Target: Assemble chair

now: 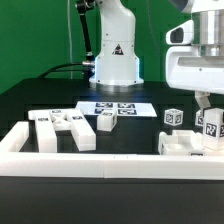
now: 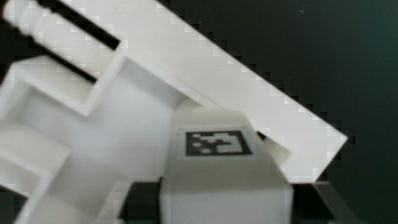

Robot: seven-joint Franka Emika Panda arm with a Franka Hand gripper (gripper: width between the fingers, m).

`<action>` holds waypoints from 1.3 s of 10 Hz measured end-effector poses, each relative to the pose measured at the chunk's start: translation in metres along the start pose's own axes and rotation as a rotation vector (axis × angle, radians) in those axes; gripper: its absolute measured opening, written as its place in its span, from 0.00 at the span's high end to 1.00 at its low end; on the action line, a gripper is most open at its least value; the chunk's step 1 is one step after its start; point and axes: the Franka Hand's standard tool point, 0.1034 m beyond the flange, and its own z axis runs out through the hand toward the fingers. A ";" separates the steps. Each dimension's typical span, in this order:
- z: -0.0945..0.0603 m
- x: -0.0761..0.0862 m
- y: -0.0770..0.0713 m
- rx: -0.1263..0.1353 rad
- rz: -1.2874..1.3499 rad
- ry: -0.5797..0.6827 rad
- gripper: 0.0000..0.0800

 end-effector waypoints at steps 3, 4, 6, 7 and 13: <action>0.000 0.000 0.000 0.002 0.190 -0.008 0.64; 0.000 0.000 0.000 0.002 0.239 -0.010 0.64; 0.001 -0.001 -0.001 0.008 0.336 -0.014 0.64; 0.001 -0.001 -0.001 0.012 0.337 -0.013 0.64; 0.001 -0.003 -0.002 0.013 -0.103 -0.010 0.20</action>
Offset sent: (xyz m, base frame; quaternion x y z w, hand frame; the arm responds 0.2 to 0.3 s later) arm 0.0012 0.0004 -0.0011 -0.0067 -0.0011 0.1179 0.9930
